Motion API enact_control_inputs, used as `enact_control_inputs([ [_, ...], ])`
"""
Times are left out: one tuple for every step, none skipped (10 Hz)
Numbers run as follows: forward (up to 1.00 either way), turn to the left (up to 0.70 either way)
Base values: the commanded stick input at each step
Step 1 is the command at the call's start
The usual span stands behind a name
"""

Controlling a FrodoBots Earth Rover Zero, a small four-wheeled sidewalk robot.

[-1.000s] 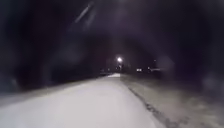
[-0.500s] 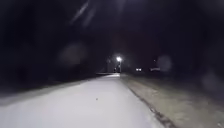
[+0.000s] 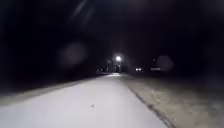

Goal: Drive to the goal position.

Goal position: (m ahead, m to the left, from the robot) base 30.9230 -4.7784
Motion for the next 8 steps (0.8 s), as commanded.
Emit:
enact_control_inputs([
  [1.0, 0.0],
  [1.0, 0.0],
  [1.0, 0.0],
  [1.0, 0.0],
  [1.0, 0.0],
  [1.0, 0.0],
  [1.0, 0.0],
  [1.0, -0.14],
])
